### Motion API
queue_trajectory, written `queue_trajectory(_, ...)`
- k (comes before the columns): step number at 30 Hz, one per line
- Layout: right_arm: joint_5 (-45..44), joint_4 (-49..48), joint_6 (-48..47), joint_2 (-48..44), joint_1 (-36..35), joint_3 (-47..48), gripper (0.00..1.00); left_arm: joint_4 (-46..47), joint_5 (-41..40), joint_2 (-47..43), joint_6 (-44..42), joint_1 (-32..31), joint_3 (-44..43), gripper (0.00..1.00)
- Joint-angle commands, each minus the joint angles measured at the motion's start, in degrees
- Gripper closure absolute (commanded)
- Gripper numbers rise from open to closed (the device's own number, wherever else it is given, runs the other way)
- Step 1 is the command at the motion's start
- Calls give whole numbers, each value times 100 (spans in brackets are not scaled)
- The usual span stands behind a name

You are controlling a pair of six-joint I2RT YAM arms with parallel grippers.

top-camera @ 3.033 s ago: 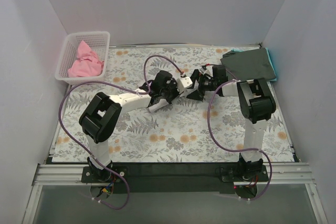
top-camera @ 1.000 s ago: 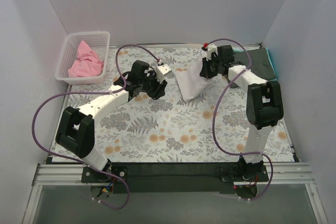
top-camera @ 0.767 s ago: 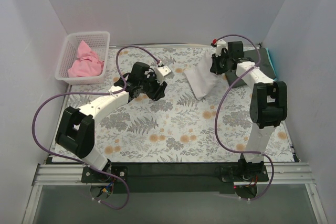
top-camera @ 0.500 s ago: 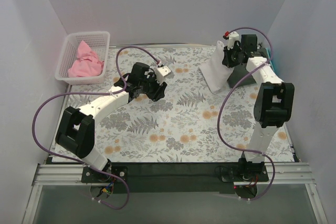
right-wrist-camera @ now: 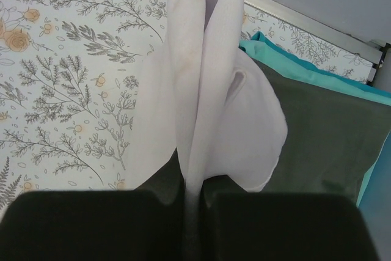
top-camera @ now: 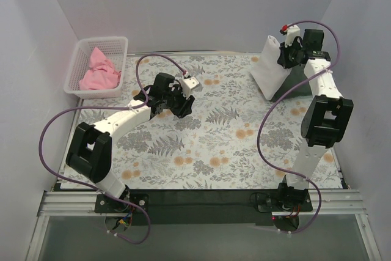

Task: Fold and stack the t-shirts
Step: Neatly place the folded tshirt to the corner

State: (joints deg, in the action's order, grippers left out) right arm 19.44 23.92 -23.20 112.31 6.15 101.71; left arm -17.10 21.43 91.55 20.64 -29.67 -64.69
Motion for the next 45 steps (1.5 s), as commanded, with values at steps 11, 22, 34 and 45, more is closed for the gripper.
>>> queue_trajectory(11,534,51,-35,142,474,578,99,93,19,-23,-34,23,-211,61)
queue_trajectory(22,517,-37,-71,783,949,991,99,-56,-7,56,-131,14,-325,61)
queue_trajectory(34,-186,-818,719,1250,1301,544,99,-293,-16,293,-192,23,-668,61)
queue_trajectory(45,-160,-1741,1959,819,1643,-327,99,-461,1,372,-289,14,-738,61)
